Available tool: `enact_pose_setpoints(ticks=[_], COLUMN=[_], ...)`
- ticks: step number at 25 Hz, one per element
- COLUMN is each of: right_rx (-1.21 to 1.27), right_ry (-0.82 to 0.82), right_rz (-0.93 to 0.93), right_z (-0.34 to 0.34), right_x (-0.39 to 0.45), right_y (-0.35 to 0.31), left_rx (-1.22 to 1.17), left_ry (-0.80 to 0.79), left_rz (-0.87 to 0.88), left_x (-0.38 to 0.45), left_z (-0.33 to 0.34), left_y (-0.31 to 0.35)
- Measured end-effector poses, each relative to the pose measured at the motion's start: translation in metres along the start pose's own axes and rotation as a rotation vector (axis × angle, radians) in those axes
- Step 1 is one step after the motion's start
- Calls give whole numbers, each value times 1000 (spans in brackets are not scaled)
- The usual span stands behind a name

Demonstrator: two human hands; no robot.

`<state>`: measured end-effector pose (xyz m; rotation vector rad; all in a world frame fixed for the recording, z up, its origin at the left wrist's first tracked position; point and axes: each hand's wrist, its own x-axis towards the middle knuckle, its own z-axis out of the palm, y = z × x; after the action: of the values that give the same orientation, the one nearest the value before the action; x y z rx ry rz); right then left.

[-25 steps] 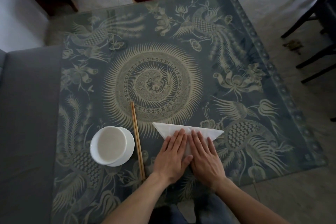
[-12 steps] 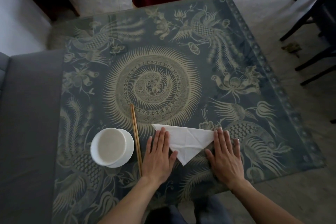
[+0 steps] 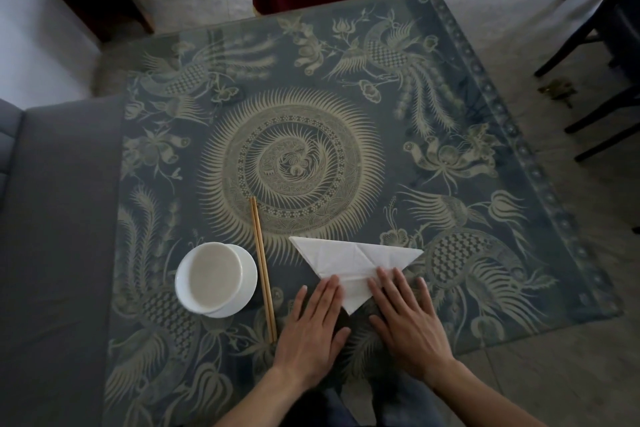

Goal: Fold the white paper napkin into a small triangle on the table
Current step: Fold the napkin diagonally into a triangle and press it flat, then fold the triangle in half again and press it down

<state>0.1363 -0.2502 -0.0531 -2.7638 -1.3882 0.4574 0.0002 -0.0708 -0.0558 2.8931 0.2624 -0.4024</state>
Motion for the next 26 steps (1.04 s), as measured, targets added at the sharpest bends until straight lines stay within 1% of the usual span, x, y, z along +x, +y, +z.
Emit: enact_pose_setpoints(ticks=[4, 6, 8, 11, 13, 16, 19, 23, 24, 26], right_rx=[-2, 9, 49, 74, 65, 41, 26, 5, 10, 21], right_ry=[-14, -3, 18, 17, -17, -76, -87, -93, -92, -89], right_rz=[58, 64, 69, 11, -34, -41, -35, -50, -47, -32], right_z=[-4, -7, -14, -22, -24, -23, -20, -20, -21, -23], right_x=[-8, -7, 0, 18, 28, 38, 37, 32, 31, 30], right_y=[13, 12, 7, -1, -3, -1, 3, 8, 8, 6], left_rx=[-32, -62, -119, -191, -171, -121, -56, -142, -169, -255], left_ry=[-13, 29, 119, 248, 258, 126, 19, -192, -208, -174], left_rz=[-20, -4, -19, -169, -249, -270, -276, -392, -394, -378], left_x=[-7, -4, 8, 44, 67, 90, 104, 113, 114, 113], left_z=[2, 2, -5, -29, -47, -66, -76, -84, -84, -84], left_y=[-5, -4, -4, -15, -30, -51, -57, -57, -56, -55])
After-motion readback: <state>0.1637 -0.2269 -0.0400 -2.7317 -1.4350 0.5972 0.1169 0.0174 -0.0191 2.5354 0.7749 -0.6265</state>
